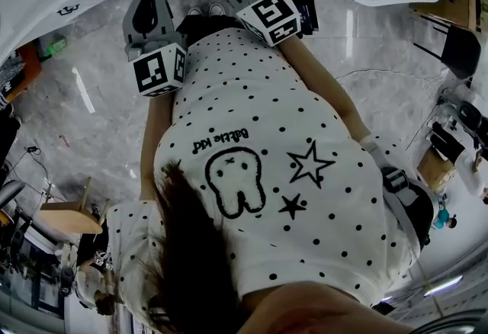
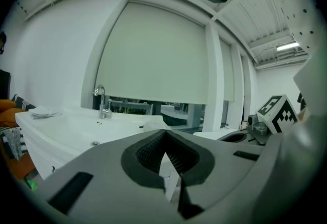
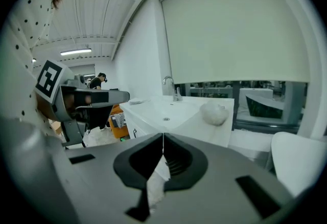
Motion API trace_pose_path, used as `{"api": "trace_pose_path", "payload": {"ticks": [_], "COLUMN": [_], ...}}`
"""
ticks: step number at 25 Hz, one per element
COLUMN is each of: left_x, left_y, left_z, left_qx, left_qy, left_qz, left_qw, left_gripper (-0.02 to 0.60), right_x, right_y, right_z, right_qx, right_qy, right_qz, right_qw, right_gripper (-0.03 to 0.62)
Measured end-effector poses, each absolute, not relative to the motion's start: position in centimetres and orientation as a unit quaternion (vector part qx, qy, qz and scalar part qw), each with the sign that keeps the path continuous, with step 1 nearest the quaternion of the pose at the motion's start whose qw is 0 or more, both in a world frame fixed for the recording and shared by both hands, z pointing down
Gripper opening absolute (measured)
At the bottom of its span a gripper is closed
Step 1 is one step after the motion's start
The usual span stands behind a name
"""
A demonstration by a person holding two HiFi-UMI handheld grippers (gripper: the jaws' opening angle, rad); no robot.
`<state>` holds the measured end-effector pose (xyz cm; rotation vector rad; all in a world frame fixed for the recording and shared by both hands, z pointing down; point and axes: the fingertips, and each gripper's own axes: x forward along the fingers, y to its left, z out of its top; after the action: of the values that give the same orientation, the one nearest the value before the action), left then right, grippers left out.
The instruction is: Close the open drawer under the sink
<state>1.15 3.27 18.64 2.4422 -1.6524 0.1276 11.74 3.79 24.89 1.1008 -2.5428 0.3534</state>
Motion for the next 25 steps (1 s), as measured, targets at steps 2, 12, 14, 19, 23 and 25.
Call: {"api": "trace_pose_path", "payload": {"ticks": [2,12,14,19,23,25], "left_x": [1.9,2.0,1.9,2.2,2.3,2.4], "left_y": [3.6,4.4,4.7,5.0,4.8,4.9], "left_z": [18.9,19.9,20.0,19.9,19.5,19.3], "left_qx": [0.827,0.825,0.822,0.820,0.822,0.823], "left_qy": [-0.551,-0.553,-0.556,-0.560,-0.557,-0.556], "left_qz": [0.047,0.052,0.053,0.054,0.058,0.058], "left_qw": [0.099,0.107,0.107,0.108,0.101,0.097], "left_gripper": [0.003,0.003,0.003,0.003,0.003,0.003], "right_x": [12.0,11.2,11.0,11.3,11.3,11.5], "right_y": [4.1,4.9,5.1,5.3,5.1,5.2], "right_z": [24.9,25.5,25.5,25.1,24.9,24.9], "right_qx": [0.383,0.360,0.354,0.351,0.354,0.355], "right_qy": [-0.898,-0.908,-0.910,-0.912,-0.911,-0.911], "right_qz": [0.123,0.106,0.103,0.100,0.101,0.102], "right_qw": [0.178,0.189,0.188,0.187,0.184,0.182], "right_gripper": [0.015,0.015,0.015,0.015,0.015,0.015]}}
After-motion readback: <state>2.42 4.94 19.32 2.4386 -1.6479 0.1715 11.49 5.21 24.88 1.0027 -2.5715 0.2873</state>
